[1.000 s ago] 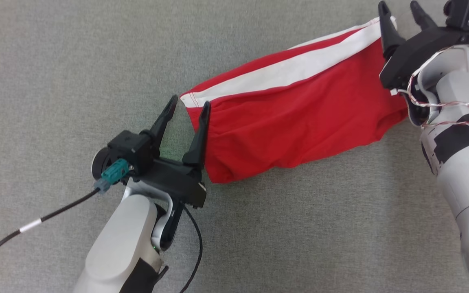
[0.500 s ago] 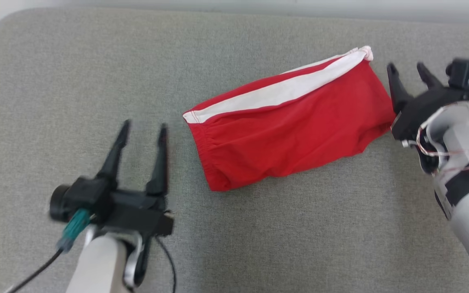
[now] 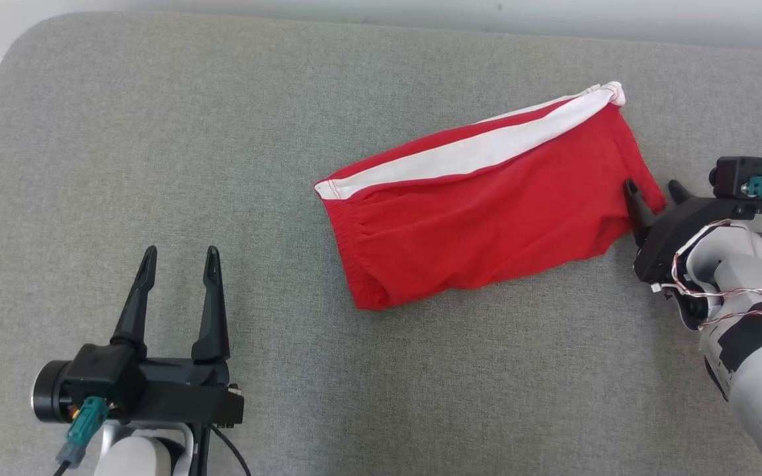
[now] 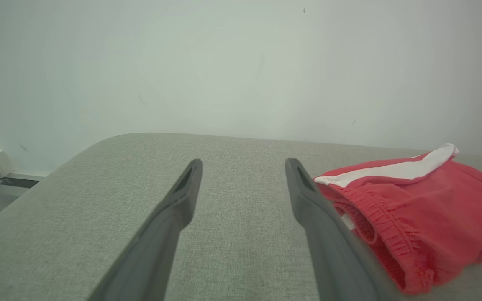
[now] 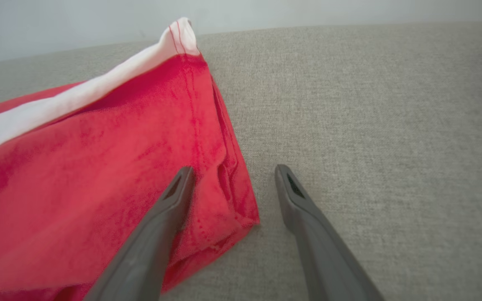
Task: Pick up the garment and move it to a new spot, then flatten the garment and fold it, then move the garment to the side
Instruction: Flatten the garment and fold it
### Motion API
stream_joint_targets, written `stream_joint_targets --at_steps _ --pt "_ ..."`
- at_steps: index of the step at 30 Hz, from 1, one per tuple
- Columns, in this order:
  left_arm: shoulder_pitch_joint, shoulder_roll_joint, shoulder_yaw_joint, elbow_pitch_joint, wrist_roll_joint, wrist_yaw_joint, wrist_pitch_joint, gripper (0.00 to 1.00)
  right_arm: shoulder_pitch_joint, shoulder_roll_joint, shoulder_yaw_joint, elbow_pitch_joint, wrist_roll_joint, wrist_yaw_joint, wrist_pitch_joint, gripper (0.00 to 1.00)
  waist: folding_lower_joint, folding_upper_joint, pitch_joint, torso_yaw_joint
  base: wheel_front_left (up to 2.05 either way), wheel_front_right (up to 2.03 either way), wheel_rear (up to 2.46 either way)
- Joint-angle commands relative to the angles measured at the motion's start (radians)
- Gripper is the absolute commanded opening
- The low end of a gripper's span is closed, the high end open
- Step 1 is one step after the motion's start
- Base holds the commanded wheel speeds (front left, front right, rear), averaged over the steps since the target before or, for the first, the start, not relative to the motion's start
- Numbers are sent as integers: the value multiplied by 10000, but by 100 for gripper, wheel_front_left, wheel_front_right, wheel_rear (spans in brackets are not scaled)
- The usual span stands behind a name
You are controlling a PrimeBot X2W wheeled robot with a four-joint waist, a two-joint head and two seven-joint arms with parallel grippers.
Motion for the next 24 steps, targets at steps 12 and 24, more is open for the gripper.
stream_joint_targets --at_steps 12,24 --pt "690 -50 461 38 81 -15 -27 100 600 196 395 -635 722 -29 -127 0 1 0 -725 -529 0 0 0" --pt "1289 -53 873 1 241 -126 -27 100 3080 -814 529 -3527 2073 -29 -535 0 1 0 -1243 -1375 0 0 0"
